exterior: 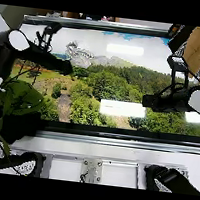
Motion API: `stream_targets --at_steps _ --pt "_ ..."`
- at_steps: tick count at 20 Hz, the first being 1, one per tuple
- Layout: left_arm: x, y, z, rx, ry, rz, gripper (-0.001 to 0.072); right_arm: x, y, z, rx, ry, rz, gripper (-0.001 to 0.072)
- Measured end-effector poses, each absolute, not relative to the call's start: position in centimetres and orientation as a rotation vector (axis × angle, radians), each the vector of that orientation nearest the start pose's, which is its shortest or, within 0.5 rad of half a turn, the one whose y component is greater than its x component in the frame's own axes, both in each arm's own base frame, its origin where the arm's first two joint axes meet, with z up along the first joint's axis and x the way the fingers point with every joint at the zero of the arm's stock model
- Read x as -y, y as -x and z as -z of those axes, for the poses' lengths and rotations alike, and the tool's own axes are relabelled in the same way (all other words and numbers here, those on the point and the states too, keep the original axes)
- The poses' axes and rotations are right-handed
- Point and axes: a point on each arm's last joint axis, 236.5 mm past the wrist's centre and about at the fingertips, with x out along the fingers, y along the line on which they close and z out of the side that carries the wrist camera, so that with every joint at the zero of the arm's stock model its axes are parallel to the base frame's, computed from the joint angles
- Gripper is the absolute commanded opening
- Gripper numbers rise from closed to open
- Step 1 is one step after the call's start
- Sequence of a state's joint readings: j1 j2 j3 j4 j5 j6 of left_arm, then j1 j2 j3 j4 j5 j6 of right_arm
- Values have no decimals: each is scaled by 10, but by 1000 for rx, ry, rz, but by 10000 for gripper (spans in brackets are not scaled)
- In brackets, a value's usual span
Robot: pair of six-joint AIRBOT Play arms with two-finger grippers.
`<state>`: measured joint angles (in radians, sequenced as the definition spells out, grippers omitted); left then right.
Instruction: Fold the clothes and pants, and hang the long-sleeved shirts on hangers.
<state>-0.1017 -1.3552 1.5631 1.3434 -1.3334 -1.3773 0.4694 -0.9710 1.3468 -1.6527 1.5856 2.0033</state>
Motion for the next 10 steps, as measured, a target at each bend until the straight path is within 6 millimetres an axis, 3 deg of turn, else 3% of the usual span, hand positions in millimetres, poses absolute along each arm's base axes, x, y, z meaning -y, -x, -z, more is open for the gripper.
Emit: stream_targets --at_steps 2,4,7,10 --pt "25 -426 -115 -1140 -69 132 713 -117 -273 -150 -1210 -48 -78 13" --pt "-36 -417 -99 -1197 -29 -61 713 -117 -273 -150 -1210 -48 -79 13" --pt "-99 -396 -59 -1266 44 -240 713 -117 -273 -150 -1210 -48 -78 13" --pt "-137 -378 -17 -1290 95 -339 713 -117 -273 -150 -1210 -48 -79 13"
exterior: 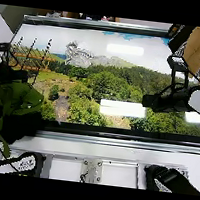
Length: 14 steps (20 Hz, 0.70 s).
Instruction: Fold the clothes and pants, and hang the long-sleeved shirts on hangers.
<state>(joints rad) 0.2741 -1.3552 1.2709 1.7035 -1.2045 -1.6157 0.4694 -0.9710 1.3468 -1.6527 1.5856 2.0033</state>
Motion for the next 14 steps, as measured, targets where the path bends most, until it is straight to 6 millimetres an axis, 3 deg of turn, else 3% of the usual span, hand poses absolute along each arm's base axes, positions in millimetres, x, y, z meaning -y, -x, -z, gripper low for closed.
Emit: stream_targets --at_steps 3,7,8,9,10,12,14 --pt "-152 -362 23 -1309 115 -379 713 -117 -273 -150 -1210 -48 -79 13" --pt "-152 -345 62 -1333 120 -377 704 -117 -273 -150 -1210 -48 -79 12" --pt "-151 -342 68 -1338 123 -378 447 -117 -273 -150 -1210 -48 -78 13" --pt "-151 -340 72 -1339 123 -377 101 -117 -273 -150 -1210 -48 -79 13" --pt "-150 -337 75 -1344 124 -378 14 -117 -273 -150 -1210 -48 -79 13" --pt "-150 -334 74 -1342 124 -379 14 -117 -273 -150 -1210 -48 -78 13" --pt "-150 -335 57 -1310 122 -386 14 -117 -273 -150 -1210 -48 -79 13"
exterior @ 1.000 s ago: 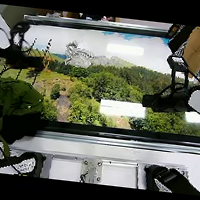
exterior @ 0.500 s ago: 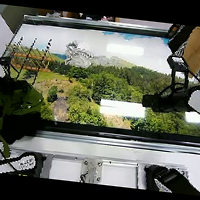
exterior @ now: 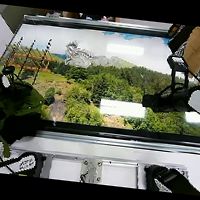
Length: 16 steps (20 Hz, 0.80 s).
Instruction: Fold the clothes and pants, and hang the long-sleeved shirts on hangers.
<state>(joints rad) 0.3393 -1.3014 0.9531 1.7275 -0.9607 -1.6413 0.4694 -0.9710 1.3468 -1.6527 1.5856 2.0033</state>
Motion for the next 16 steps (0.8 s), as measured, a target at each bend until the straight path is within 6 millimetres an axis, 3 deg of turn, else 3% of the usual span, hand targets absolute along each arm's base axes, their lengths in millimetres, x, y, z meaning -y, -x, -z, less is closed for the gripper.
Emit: stream_targets --at_steps 2,5,9,11,13,16 --pt "-154 -342 15 -1226 115 -402 14 -117 -273 -150 -1210 -48 -79 13" --pt "-155 -341 -86 -1023 101 -434 13 -117 -273 -150 -1210 -48 -79 13" --pt "-138 -300 -241 -650 81 -456 12 -117 -273 -150 -1210 -48 -79 13" --pt "-119 -274 -301 -485 88 -430 12 -117 -273 -150 -1210 -48 -79 13" --pt "-93 -255 -343 -361 104 -361 12 -117 -273 -150 -1210 -48 -79 13" --pt "-48 -247 -383 -246 129 -196 13 -116 -273 -150 -1209 -34 -87 13"
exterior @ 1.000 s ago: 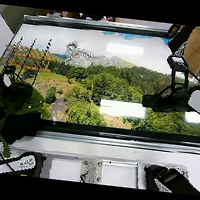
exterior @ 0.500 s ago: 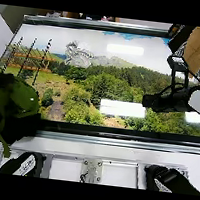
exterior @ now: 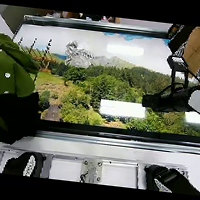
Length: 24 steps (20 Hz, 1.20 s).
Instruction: Fold the clothes and pants, and hang the long-sleeved shirts on hangers.
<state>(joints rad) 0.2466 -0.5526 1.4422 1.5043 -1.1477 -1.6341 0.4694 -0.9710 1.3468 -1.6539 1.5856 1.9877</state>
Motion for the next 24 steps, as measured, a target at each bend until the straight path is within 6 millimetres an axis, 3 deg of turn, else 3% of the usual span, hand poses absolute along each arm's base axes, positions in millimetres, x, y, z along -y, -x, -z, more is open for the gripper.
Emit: stream_targets --at_steps 4,7,11,16,17,18,19,21,24 --pt "13 -270 -400 -239 159 50 13 -115 -274 -150 -1202 39 -129 13" --pt "66 -300 -389 -315 154 233 13 -118 -277 -151 -1184 57 -157 13" --pt "157 -337 -346 -461 119 459 13 -117 -297 -163 -1080 94 -184 12" --pt "274 -355 -270 -640 59 667 14 -57 -332 -204 -873 93 -28 13" --pt "291 -357 -256 -668 50 688 108 -44 -335 -208 -854 84 4 15" --pt "306 -359 -240 -696 37 705 539 -31 -338 -212 -838 75 37 22" --pt "317 -361 -228 -716 33 713 688 -21 -340 -214 -829 69 62 54" --pt "330 -366 -200 -783 28 709 693 -7 -343 -216 -816 54 101 347" --pt "324 -381 -168 -856 33 662 692 -3 -347 -211 -829 37 106 368"
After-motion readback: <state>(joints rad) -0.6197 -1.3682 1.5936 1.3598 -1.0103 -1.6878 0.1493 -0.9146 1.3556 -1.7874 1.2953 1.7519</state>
